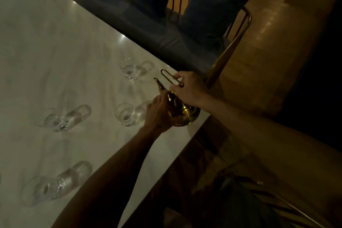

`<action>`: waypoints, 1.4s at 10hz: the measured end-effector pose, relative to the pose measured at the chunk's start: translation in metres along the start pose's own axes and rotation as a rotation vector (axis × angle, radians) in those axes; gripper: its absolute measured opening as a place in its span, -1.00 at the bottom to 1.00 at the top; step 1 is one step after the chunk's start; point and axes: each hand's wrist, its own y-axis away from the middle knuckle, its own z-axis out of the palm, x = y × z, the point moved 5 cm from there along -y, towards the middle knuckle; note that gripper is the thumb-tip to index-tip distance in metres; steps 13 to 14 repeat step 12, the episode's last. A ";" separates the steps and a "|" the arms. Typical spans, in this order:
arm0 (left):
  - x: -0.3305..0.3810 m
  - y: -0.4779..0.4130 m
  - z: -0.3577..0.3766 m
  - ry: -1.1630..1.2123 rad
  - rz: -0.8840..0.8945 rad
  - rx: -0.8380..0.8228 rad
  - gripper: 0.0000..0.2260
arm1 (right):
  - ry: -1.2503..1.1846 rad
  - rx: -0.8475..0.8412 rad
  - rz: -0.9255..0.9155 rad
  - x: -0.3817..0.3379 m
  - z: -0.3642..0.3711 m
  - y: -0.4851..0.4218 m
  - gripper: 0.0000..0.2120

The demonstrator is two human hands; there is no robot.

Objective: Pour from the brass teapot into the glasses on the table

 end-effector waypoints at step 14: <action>-0.019 -0.039 0.004 -0.159 -0.096 -0.044 0.06 | 0.089 -0.092 0.032 0.036 0.019 -0.043 -0.43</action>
